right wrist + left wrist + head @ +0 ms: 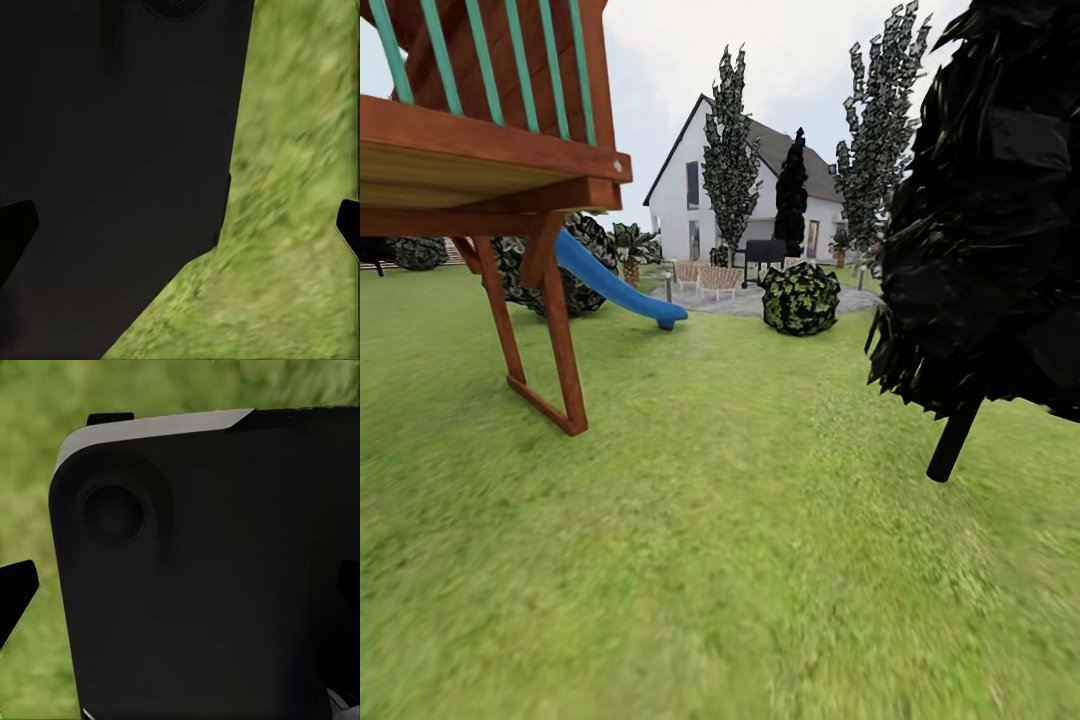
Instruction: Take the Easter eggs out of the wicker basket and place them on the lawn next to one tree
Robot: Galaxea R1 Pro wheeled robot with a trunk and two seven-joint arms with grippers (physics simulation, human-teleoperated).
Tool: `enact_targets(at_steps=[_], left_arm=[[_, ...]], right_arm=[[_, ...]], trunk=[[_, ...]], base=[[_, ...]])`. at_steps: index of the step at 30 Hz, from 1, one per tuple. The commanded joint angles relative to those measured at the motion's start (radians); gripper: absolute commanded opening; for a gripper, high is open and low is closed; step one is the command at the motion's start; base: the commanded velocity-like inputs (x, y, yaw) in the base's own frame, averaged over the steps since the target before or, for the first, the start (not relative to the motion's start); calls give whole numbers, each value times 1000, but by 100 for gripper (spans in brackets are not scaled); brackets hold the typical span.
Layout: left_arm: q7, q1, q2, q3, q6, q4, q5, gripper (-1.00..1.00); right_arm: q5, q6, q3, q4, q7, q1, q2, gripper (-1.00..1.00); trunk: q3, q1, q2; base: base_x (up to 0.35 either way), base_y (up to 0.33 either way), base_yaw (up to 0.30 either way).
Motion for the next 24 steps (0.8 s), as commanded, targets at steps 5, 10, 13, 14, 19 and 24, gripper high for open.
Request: enact_targets(at_steps=[5,10,13,14,19,24], left_arm=[[-2,1,0,1,1,-3,-4,100],[-2,1,1,1,1,-5,-4,100],[-2,1,1,1,1,-7,-4,100],[-2,1,1,1,1,-6,-4,100],[-2,1,0,1,1,-6,-4,100],[-2,1,-1,1,1,-6,-4,100]], right_arm=[[8,1,-1,1,-1,-1,0,100],[8,1,-1,1,-1,-1,0,100],[8,2,-1,1,-1,-1,0,100],[8,2,-1,1,-1,-1,0,100],[8,2,-1,1,-1,-1,-1,100],[8,4,0,1,-1,-1,-1,100]], trunk=[[-1,1,0],[-1,1,0],[-1,1,0],[-1,1,0],[-1,1,0],[-1,1,0]], base=[[328,0,0],[328,0,0],[328,0,0],[328,0,0],[328,-6,0],[328,-60,0]])
